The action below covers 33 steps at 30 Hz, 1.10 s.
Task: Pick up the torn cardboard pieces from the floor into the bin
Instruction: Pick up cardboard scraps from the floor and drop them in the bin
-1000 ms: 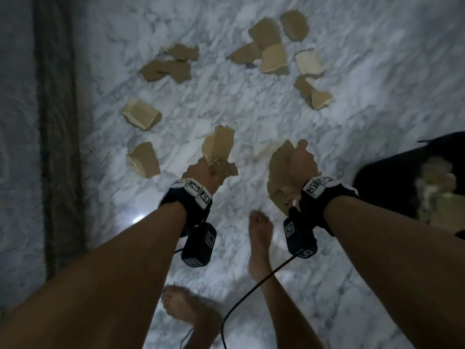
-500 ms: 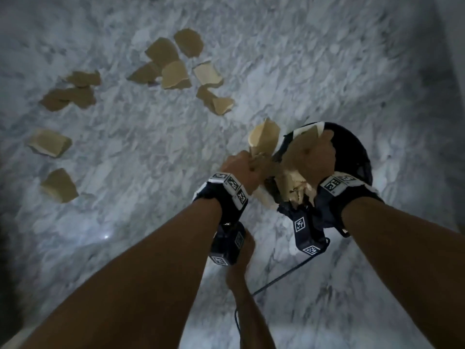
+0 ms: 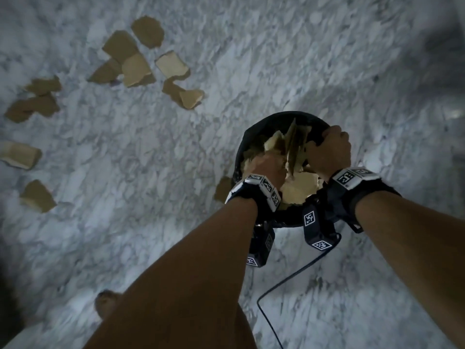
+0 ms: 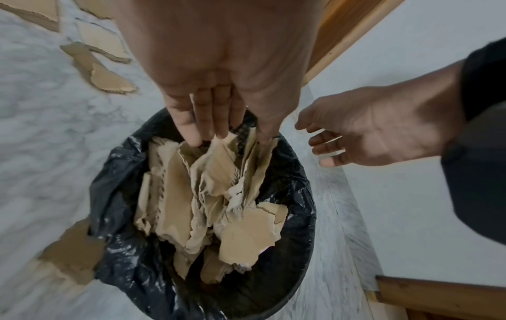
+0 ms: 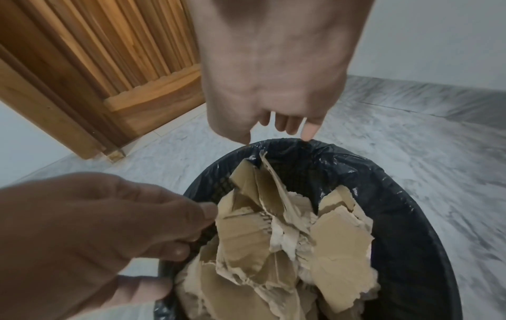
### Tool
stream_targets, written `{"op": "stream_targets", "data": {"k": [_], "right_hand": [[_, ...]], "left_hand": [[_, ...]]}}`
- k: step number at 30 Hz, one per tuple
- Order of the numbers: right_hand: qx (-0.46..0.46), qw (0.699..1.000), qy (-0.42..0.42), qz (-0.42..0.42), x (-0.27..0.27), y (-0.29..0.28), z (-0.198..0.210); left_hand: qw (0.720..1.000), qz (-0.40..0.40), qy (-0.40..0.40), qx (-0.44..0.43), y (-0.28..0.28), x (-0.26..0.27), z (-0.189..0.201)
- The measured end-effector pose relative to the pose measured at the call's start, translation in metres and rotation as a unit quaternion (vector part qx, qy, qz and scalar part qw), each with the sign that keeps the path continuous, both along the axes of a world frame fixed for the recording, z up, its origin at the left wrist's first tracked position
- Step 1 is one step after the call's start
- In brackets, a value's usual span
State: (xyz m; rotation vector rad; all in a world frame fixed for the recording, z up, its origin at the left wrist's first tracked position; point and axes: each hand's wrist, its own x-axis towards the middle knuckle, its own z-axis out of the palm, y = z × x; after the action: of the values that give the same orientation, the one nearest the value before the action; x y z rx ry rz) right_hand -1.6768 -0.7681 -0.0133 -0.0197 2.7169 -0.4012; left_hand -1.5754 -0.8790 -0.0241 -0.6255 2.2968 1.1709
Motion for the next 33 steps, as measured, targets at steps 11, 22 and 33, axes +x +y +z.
{"op": "stream_targets", "data": {"k": [11,22,33], "right_hand": [[-0.092,0.977,-0.007,0.192,0.096,-0.123,-0.008],[0.177,0.914,-0.183,0.317,0.181,-0.142,-0.229],[0.245,0.89,-0.129,0.362,0.173,-0.104,-0.324]], "left_hand": [[0.983,0.128,-0.108,-0.074,-0.144,0.12,-0.029],[0.968,0.118,-0.175,-0.136,-0.241,0.27,-0.199],[0.968,0.16,-0.164,-0.105,-0.204,0.281,-0.308]]}}
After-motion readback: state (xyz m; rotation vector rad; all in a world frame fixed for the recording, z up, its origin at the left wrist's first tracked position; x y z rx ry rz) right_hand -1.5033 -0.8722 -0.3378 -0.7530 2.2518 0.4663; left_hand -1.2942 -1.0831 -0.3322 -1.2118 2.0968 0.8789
